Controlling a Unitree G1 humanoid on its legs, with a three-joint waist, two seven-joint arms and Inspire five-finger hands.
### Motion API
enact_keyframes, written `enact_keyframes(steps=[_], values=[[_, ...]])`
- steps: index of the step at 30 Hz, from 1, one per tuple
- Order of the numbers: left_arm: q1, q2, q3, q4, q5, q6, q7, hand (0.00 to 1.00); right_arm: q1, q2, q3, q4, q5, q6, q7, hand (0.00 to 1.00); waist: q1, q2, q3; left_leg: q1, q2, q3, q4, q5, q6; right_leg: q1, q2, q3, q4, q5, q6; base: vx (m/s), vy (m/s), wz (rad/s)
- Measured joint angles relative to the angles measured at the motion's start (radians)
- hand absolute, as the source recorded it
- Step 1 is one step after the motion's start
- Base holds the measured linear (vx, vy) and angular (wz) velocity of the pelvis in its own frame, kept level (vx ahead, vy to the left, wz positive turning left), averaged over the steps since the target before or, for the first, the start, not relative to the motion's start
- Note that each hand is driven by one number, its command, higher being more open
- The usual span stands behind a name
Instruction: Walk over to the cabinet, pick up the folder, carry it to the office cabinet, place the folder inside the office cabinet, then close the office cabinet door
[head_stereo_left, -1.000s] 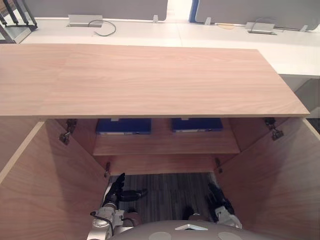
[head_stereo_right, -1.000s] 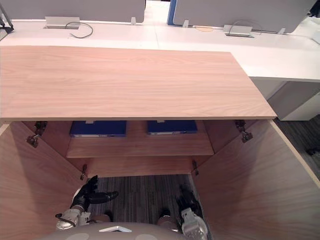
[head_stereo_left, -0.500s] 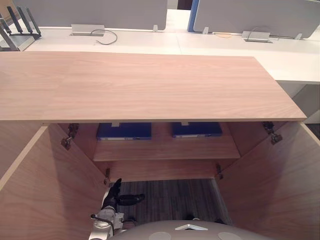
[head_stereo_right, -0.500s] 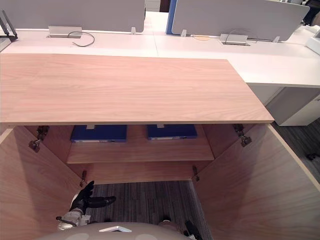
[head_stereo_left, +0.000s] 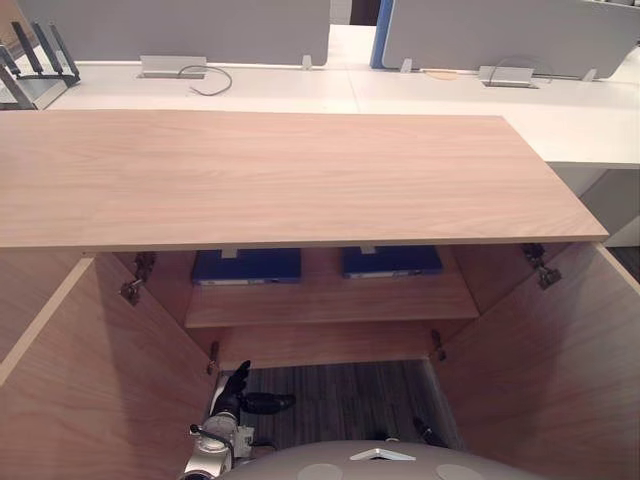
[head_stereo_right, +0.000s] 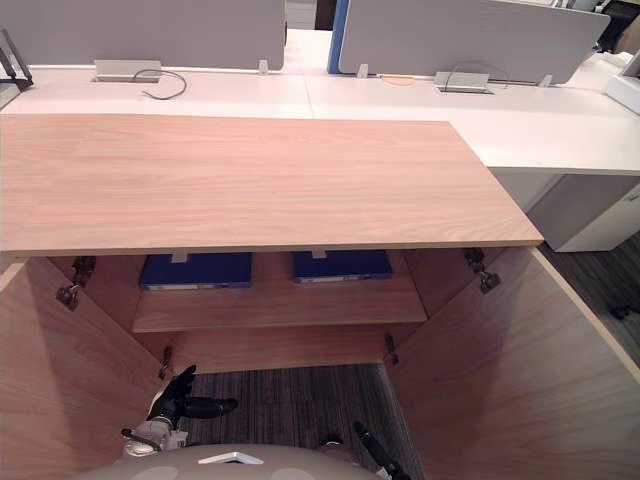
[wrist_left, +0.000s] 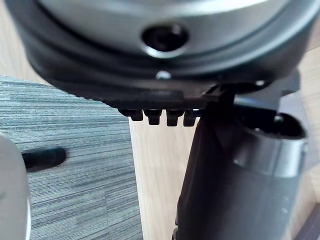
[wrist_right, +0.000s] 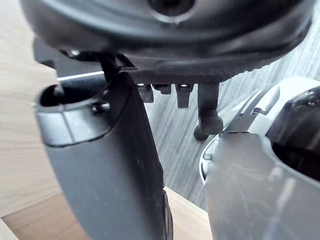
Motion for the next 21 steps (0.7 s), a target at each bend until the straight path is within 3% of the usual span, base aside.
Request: enact_keyframes(steps=[21], values=[[-0.019,0.002,-0.028,0.029,-0.001,0.002,0.001,1.00,-0.007,-0.011,0.012,0.003,-0.085,0.015,-0.001,1.00,0.000,0.001,-0.001,0.001,-0.003,-0.016,0.000,0.000,0.000,0.015,0.001,-0.015,-0.009,0.000,0.000,0.00,0.003,0.01]])
